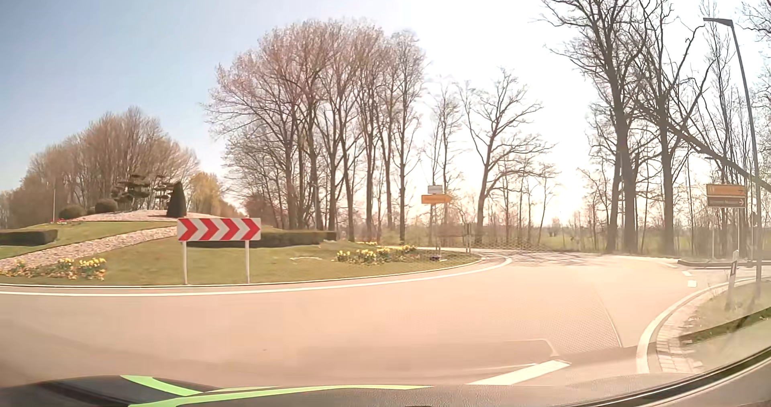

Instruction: Follow the waypoints while adhering to traffic rules and regulations

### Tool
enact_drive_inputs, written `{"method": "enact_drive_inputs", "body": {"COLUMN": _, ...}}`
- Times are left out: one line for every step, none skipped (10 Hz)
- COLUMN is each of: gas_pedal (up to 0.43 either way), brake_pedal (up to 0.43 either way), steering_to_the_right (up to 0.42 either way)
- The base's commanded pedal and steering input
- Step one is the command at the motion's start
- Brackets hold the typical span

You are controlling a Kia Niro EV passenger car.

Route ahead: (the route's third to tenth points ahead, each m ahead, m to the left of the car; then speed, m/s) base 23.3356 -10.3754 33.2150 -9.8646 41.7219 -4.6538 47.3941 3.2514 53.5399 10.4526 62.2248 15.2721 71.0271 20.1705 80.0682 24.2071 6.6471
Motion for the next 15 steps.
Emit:
{"method": "enact_drive_inputs", "body": {"gas_pedal": 0.079, "brake_pedal": 0.0, "steering_to_the_right": 0.2}}
{"method": "enact_drive_inputs", "body": {"gas_pedal": 0.087, "brake_pedal": 0.0, "steering_to_the_right": 0.209}}
{"method": "enact_drive_inputs", "body": {"gas_pedal": 0.11, "brake_pedal": 0.0, "steering_to_the_right": 0.223}}
{"method": "enact_drive_inputs", "body": {"gas_pedal": 0.118, "brake_pedal": 0.0, "steering_to_the_right": 0.234}}
{"method": "enact_drive_inputs", "body": {"gas_pedal": 0.138, "brake_pedal": 0.0, "steering_to_the_right": 0.242}}
{"method": "enact_drive_inputs", "body": {"gas_pedal": 0.157, "brake_pedal": 0.0, "steering_to_the_right": 0.245}}
{"method": "enact_drive_inputs", "body": {"gas_pedal": 0.177, "brake_pedal": 0.0, "steering_to_the_right": 0.244}}
{"method": "enact_drive_inputs", "body": {"gas_pedal": 0.177, "brake_pedal": 0.0, "steering_to_the_right": 0.239}}
{"method": "enact_drive_inputs", "body": {"gas_pedal": 0.177, "brake_pedal": 0.0, "steering_to_the_right": 0.229}}
{"method": "enact_drive_inputs", "body": {"gas_pedal": 0.177, "brake_pedal": 0.0, "steering_to_the_right": 0.212}}
{"method": "enact_drive_inputs", "body": {"gas_pedal": 0.177, "brake_pedal": 0.0, "steering_to_the_right": 0.194}}
{"method": "enact_drive_inputs", "body": {"gas_pedal": 0.177, "brake_pedal": 0.0, "steering_to_the_right": 0.171}}
{"method": "enact_drive_inputs", "body": {"gas_pedal": 0.177, "brake_pedal": 0.0, "steering_to_the_right": 0.153}}
{"method": "enact_drive_inputs", "body": {"gas_pedal": 0.177, "brake_pedal": 0.0, "steering_to_the_right": 0.118}}
{"method": "enact_drive_inputs", "body": {"gas_pedal": 0.177, "brake_pedal": 0.0, "steering_to_the_right": 0.081}}
